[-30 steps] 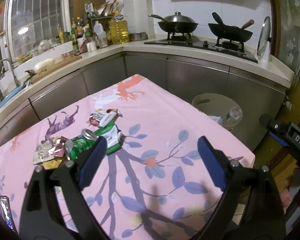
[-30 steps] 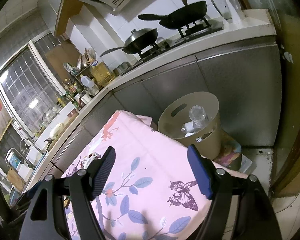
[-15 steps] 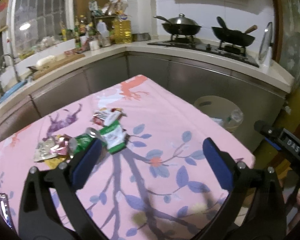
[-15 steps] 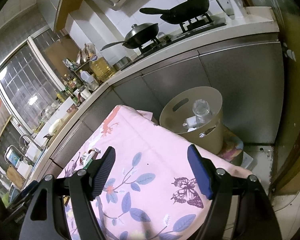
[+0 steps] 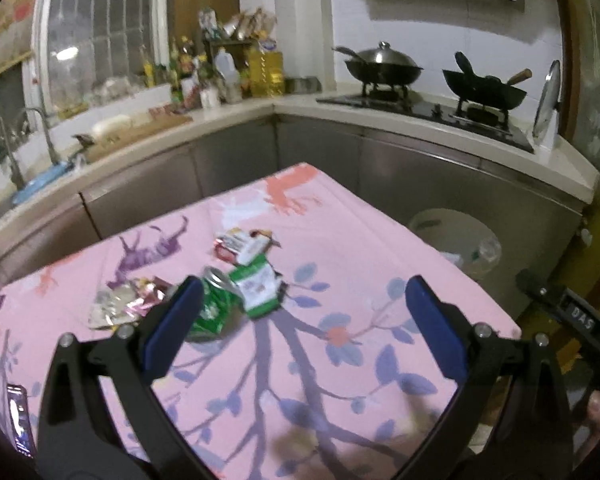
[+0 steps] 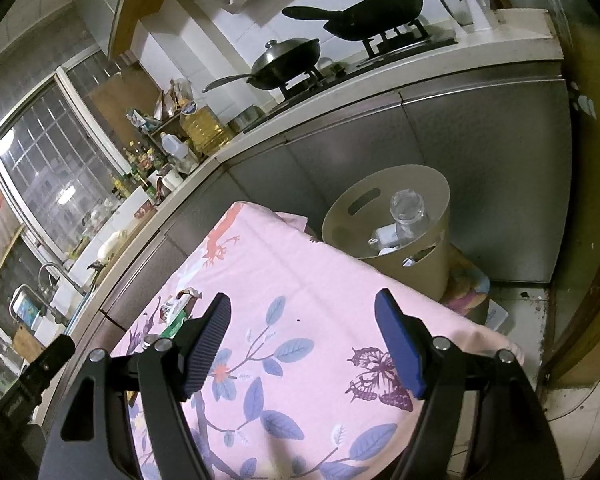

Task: Collect trash

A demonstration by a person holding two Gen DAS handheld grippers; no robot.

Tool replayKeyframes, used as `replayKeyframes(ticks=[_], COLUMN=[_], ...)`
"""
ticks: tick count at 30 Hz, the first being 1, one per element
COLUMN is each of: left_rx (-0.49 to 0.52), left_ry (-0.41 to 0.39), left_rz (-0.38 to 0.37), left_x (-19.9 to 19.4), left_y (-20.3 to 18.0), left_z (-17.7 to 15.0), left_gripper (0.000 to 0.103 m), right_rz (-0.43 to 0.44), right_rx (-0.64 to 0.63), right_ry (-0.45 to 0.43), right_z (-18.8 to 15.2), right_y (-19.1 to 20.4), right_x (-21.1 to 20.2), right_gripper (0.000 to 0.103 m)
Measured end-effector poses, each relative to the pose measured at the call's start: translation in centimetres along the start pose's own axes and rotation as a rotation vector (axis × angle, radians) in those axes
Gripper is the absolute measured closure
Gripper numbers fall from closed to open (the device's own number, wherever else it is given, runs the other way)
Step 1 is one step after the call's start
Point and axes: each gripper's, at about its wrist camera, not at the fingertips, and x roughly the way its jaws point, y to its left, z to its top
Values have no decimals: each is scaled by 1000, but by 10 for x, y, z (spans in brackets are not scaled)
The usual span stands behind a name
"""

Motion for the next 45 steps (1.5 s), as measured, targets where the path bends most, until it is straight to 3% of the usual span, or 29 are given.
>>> replayKeyframes(ticks=[5, 20, 45], left_rx=[-26, 35, 16], left_ry=[30, 71, 53], left_rz=[-20, -13, 0], left_x=[6, 12, 10], left_y=[4, 0, 6], left_z=[-2, -5, -11], left_gripper=[6, 6, 6], right_rz=[8, 4, -1], right_rx=[-13, -13, -20], right_ry=[7, 12, 24], right_z=[-3, -4, -8], right_y=[4, 4, 2], right_x=[1, 3, 7], right_gripper=[31, 31, 31])
